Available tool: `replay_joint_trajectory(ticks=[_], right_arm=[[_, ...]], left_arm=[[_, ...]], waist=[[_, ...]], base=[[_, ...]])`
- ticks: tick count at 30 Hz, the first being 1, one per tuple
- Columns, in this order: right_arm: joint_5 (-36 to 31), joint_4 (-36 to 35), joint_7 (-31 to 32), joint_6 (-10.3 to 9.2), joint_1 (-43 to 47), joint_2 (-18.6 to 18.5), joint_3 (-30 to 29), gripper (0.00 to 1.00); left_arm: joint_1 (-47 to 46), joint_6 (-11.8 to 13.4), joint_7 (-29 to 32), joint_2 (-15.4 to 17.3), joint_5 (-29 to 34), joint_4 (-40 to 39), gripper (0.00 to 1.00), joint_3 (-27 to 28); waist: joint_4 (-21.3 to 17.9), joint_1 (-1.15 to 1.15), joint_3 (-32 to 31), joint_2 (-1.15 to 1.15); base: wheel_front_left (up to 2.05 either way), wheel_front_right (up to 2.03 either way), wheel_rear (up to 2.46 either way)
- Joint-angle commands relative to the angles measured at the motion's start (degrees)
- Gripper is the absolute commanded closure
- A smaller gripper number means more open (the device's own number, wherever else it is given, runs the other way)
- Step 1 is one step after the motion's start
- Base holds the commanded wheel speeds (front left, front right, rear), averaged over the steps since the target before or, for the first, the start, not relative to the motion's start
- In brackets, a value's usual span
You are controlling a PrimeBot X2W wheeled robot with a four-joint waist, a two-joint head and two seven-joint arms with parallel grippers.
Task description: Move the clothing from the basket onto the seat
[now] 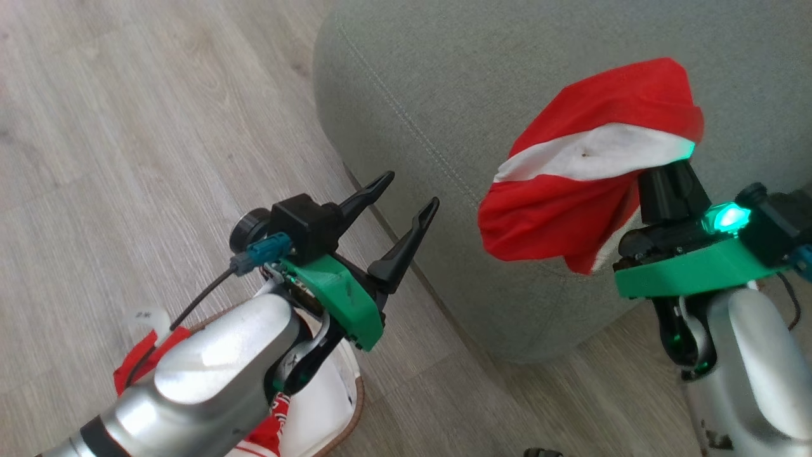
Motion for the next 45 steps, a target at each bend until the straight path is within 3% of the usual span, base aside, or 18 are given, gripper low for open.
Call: replay_joint_trajectory(ticks=[1, 13, 25, 39, 45], right_arm=[[0.93, 0.21, -0.52, -0.01, -3.30, -1.05, 1.01, 1.00], [5.98, 13.87, -0.52, -0.01, -19.94, -6.64, 2.03, 1.00], [9.83, 26.88, -0.52, -0.01, -36.68, -13.00, -2.46, 1.00], [7.68, 40.40, 0.31, -0.01, -46.12, -22.48, -7.82, 1.00], [6.05, 46.66, 6.28, -0.01, -47.29, -22.20, -6.09, 1.00]], left_arm=[[-3.42, -0.06, 0.00, 1.36, 0.65, -1.54, 0.00, 2.38], [-6.74, -0.47, 2.79, 2.56, 1.69, -4.21, 0.00, 1.80], [-14.08, -1.72, 5.63, 3.18, 5.39, -9.62, 0.00, 1.02], [-20.20, -3.21, 6.35, 0.62, 8.66, -11.24, 0.00, -0.37], [-20.27, -3.36, 5.85, 1.02, 8.66, -10.72, 0.00, -0.39]], waist=[[0.12, 0.00, 0.93, 0.00], [3.32, 0.00, 7.57, 0.00], [8.84, 0.00, 18.93, 0.00], [13.44, 0.00, 27.31, 0.00], [14.39, 0.00, 28.73, 0.00]], base=[[0.00, 0.00, 0.00], [0.00, 0.00, 0.00], [0.00, 0.00, 0.00], [0.00, 0.00, 0.00], [0.00, 0.00, 0.00]])
